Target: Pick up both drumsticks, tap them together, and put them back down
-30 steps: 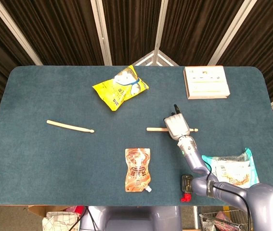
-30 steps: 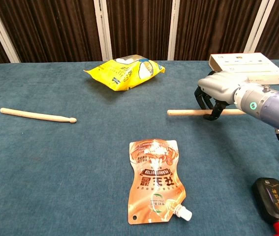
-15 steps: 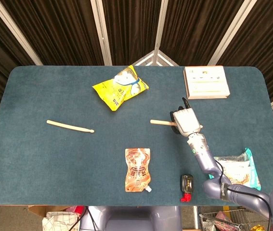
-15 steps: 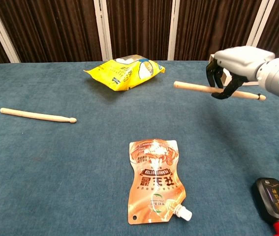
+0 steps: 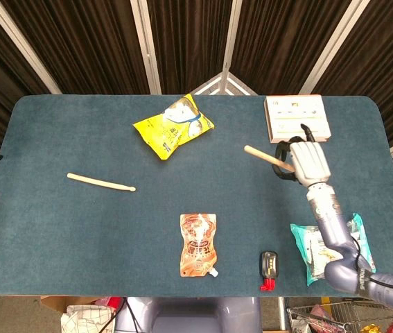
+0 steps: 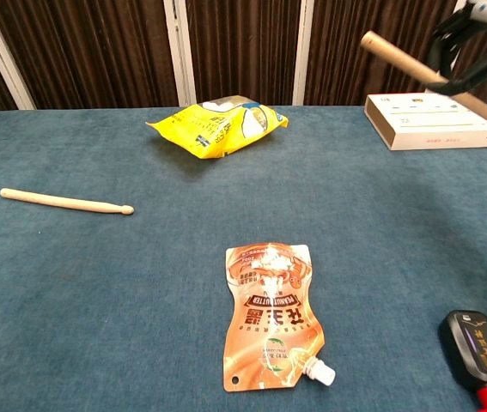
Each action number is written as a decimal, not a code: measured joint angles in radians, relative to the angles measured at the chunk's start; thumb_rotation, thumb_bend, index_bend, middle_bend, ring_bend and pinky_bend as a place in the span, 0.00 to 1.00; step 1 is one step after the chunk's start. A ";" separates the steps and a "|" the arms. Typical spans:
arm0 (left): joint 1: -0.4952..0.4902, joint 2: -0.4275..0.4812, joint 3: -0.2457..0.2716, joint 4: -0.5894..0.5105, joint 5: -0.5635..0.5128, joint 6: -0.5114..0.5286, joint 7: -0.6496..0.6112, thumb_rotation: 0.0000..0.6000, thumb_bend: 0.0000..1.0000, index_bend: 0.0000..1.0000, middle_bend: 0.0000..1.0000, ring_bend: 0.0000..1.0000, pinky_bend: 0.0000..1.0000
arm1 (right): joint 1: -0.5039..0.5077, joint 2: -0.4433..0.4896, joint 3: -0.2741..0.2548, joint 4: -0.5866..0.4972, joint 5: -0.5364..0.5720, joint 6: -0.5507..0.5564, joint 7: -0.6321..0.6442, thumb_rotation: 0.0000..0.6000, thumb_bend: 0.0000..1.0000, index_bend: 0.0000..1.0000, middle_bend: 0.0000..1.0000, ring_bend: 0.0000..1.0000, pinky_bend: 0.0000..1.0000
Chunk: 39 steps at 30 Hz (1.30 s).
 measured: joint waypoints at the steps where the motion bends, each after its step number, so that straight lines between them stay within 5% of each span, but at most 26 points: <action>1: -0.017 -0.017 0.000 0.029 0.001 -0.019 -0.009 1.00 0.37 0.16 0.12 0.00 0.00 | -0.006 0.012 0.005 -0.013 0.008 0.000 0.012 1.00 0.43 0.68 0.61 0.36 0.00; 23: -0.232 -0.370 0.034 0.480 0.024 -0.260 -0.307 1.00 0.37 0.31 0.27 0.00 0.00 | -0.068 0.163 0.045 -0.162 0.012 0.022 0.124 1.00 0.44 0.68 0.61 0.36 0.00; 30: -0.284 -0.455 0.051 0.547 0.048 -0.289 -0.424 1.00 0.37 0.34 0.29 0.00 0.00 | -0.077 0.173 0.040 -0.165 0.031 0.030 0.115 1.00 0.44 0.68 0.61 0.36 0.00; 39: -0.323 -0.476 0.060 0.495 0.063 -0.292 -0.478 1.00 0.44 0.39 0.37 0.00 0.00 | -0.081 0.169 0.034 -0.151 0.034 0.032 0.127 1.00 0.44 0.69 0.61 0.37 0.00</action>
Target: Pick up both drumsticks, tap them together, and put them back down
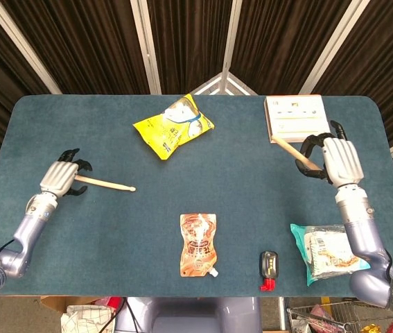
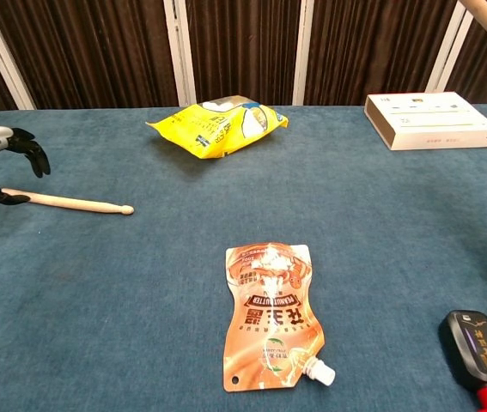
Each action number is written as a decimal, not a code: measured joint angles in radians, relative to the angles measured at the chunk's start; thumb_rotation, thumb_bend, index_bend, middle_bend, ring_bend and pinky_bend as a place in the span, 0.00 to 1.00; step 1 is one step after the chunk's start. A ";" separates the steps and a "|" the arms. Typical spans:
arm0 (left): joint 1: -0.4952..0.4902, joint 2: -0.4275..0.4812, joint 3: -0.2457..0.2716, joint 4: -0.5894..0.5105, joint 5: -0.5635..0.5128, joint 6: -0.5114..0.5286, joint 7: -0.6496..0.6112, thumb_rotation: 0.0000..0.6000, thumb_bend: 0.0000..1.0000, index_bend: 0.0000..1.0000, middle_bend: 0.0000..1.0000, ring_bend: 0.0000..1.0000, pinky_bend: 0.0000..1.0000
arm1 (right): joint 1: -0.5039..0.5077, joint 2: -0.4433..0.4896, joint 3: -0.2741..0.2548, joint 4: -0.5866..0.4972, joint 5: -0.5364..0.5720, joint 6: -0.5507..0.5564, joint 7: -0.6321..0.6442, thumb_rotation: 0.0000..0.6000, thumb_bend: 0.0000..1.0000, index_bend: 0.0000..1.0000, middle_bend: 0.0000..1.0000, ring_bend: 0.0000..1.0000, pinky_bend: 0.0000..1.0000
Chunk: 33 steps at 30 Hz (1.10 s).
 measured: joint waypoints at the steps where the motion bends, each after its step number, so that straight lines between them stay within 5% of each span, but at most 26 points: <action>1: -0.002 0.000 0.001 -0.006 -0.001 -0.002 0.007 1.00 0.44 0.39 0.38 0.00 0.00 | -0.001 0.000 -0.001 0.000 -0.001 0.001 0.001 1.00 0.44 0.68 0.61 0.37 0.00; 22: -0.030 0.010 -0.017 -0.101 -0.151 -0.132 0.381 1.00 0.48 0.42 0.41 0.00 0.00 | -0.009 -0.002 -0.012 0.025 -0.013 0.000 0.024 1.00 0.45 0.68 0.61 0.37 0.00; 33: -0.029 0.044 -0.014 -0.160 -0.184 -0.149 0.420 1.00 0.49 0.45 0.45 0.00 0.00 | -0.010 -0.004 -0.013 0.024 -0.012 0.010 0.017 1.00 0.45 0.68 0.61 0.37 0.00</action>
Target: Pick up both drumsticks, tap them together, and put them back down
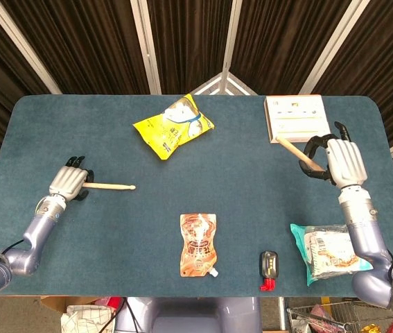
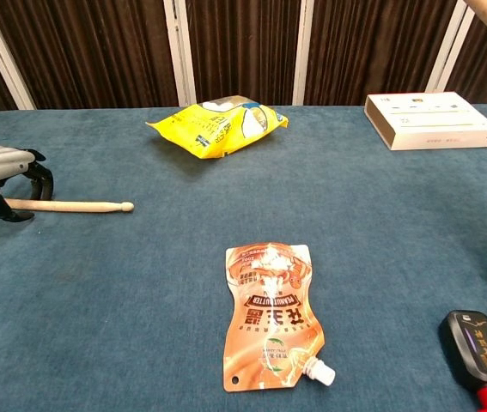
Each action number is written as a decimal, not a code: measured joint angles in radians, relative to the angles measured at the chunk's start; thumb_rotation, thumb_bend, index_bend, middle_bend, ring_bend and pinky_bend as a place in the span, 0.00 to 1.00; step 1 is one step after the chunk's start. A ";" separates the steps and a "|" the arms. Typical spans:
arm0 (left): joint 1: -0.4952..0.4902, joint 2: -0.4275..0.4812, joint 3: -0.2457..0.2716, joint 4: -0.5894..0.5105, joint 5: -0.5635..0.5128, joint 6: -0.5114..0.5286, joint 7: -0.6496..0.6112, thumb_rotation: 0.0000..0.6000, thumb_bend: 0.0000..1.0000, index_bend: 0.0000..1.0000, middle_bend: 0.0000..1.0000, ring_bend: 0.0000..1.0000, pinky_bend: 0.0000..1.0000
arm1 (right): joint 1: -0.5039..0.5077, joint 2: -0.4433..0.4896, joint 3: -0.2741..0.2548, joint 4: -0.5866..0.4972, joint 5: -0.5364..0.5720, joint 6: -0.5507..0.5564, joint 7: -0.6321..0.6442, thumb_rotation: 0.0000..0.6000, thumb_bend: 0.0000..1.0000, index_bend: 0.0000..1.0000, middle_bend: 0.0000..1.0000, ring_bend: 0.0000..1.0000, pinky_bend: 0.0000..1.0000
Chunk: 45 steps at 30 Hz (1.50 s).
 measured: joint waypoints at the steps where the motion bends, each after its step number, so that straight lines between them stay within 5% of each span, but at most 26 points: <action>1: 0.000 0.004 0.001 -0.003 -0.003 -0.002 0.006 1.00 0.49 0.45 0.46 0.00 0.00 | 0.000 -0.001 0.000 0.001 0.000 0.000 0.001 1.00 0.45 0.68 0.61 0.37 0.00; 45: -0.022 0.023 0.009 -0.103 -0.090 0.004 0.163 1.00 0.53 0.53 0.53 0.00 0.00 | -0.009 -0.015 -0.010 0.038 -0.005 -0.006 0.024 1.00 0.45 0.69 0.62 0.38 0.00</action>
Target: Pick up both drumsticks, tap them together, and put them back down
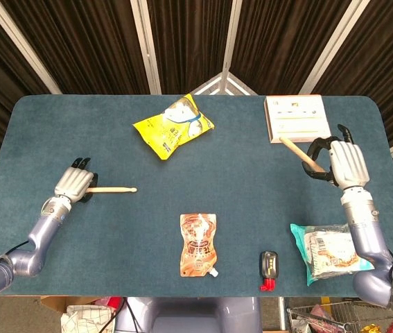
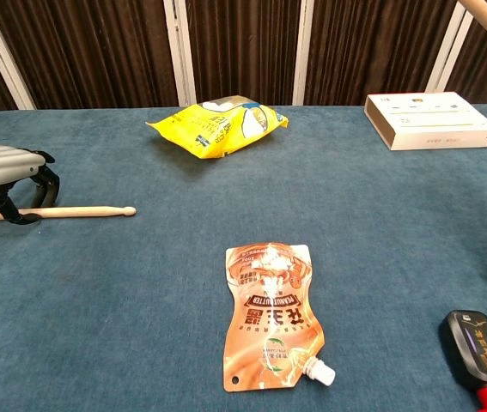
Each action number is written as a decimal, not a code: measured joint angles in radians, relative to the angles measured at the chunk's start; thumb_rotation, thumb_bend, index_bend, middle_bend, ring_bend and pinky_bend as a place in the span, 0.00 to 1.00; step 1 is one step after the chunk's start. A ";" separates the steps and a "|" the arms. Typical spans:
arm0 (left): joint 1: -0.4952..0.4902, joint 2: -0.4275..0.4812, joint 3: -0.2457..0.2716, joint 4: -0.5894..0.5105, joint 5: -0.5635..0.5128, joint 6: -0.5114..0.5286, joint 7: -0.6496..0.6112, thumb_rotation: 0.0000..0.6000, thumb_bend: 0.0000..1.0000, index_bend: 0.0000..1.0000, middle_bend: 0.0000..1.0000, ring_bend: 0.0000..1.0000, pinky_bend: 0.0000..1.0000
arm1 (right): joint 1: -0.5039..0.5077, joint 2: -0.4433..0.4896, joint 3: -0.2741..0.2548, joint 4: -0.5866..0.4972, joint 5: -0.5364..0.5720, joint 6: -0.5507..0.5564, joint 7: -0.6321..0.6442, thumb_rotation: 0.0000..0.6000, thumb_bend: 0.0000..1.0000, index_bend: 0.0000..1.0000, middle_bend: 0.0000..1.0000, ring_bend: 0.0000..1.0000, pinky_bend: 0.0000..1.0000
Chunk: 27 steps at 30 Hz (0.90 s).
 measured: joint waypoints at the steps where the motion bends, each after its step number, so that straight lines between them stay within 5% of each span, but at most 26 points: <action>1: -0.001 0.000 0.001 -0.001 -0.003 -0.001 0.009 1.00 0.54 0.54 0.54 0.00 0.00 | 0.000 0.000 -0.001 0.001 -0.001 0.000 0.000 1.00 0.45 0.69 0.62 0.38 0.00; 27: -0.004 -0.010 0.004 -0.020 -0.036 0.052 0.096 1.00 0.58 0.64 0.62 0.07 0.00 | -0.006 -0.005 -0.002 0.012 -0.008 0.004 0.007 1.00 0.45 0.69 0.62 0.39 0.00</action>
